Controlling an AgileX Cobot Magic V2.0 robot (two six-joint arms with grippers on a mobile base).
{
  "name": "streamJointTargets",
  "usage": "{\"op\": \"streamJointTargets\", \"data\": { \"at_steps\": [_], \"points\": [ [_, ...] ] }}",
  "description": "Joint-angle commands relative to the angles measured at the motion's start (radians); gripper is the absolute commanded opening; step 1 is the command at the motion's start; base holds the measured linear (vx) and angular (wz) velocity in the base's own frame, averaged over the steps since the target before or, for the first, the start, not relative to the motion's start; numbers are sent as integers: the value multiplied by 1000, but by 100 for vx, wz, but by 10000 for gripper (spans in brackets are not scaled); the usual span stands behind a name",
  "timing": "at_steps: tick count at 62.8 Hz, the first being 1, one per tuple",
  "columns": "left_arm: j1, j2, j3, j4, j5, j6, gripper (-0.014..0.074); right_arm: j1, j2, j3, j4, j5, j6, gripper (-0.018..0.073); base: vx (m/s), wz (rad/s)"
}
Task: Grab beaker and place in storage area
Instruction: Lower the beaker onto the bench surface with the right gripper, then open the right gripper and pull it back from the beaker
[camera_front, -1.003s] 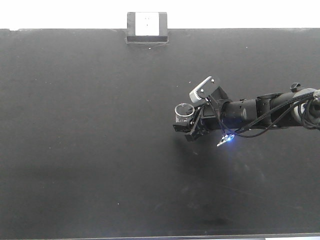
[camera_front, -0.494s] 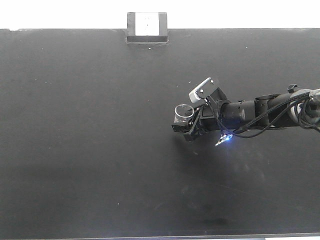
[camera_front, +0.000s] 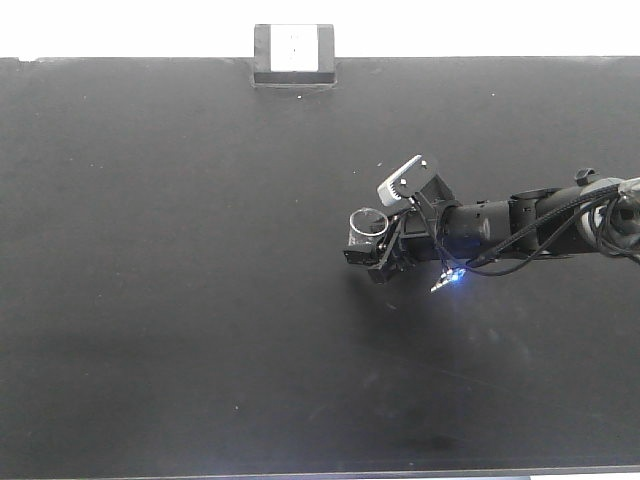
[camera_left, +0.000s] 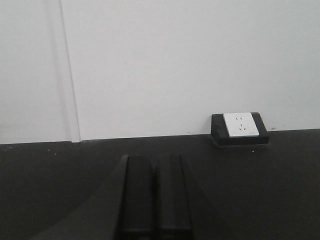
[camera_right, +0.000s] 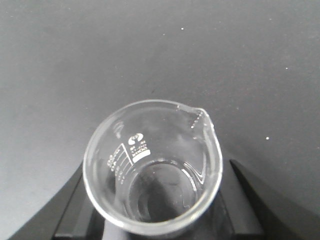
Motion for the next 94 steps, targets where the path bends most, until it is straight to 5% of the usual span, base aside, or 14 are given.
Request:
{"op": "streamJointTargets", "data": {
  "at_steps": [1,18,29,56,64,79,94],
  "points": [
    [0,10,-33,-8,-86,-8,-6,-4,-34,-18,3,53,-10,170,0,0],
    [0,10,-33,-8,-86,-8,-6,-4,-34,-18,-20,58,-10,459,0,0],
    [0,10,-33,-8,-86,-8,-6,-4,-37,-18,-19,57,-10,562,0,0],
    [0,10,-33,-8,-86,-8,-6,-4,-145,-18,-35,-22,-5,575,0,0],
    [0,10,-33,-8,-86,-8,-6,-4,-185,-18,-79,-33,57,575,0,0],
    [0,10,-33,-8,-86,-8,-6,-5,-271,29,-310,-2,284,575,0,0],
    [0,10,-33,-8,-86,-8,-6,-5,-529,213,-300,-12,307,575,0,0]
  ]
}}
